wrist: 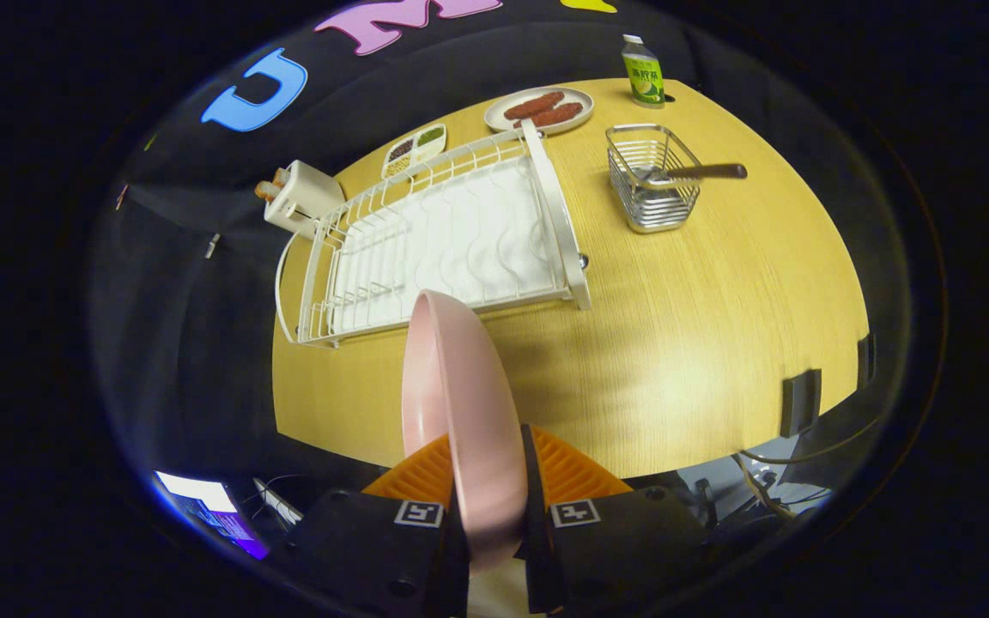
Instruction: Take the plate from the dish rack, then take the spoon from the basket and place it into the plate.
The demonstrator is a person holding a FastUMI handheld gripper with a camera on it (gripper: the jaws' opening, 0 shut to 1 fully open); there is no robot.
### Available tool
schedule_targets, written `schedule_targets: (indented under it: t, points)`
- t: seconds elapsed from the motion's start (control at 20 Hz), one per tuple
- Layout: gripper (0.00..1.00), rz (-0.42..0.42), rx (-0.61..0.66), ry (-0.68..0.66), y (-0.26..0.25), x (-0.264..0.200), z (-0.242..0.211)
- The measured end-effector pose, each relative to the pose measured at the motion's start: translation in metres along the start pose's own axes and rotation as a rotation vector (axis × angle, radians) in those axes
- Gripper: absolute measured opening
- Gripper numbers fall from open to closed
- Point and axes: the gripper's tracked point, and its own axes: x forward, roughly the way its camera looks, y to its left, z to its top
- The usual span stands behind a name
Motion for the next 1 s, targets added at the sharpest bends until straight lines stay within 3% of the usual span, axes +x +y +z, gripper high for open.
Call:
schedule_targets:
  t: [0.75, 0.9, 1.0]
  points:
    - [0.30, 0.083, 0.114, 0.044, -0.022, 0.065, -0.014]
    - [0.31, 0.074, 0.128, 0.028, -0.025, 0.066, -0.007]
    - [0.35, 0.019, 0.099, 0.018, -0.037, 0.068, -0.007]
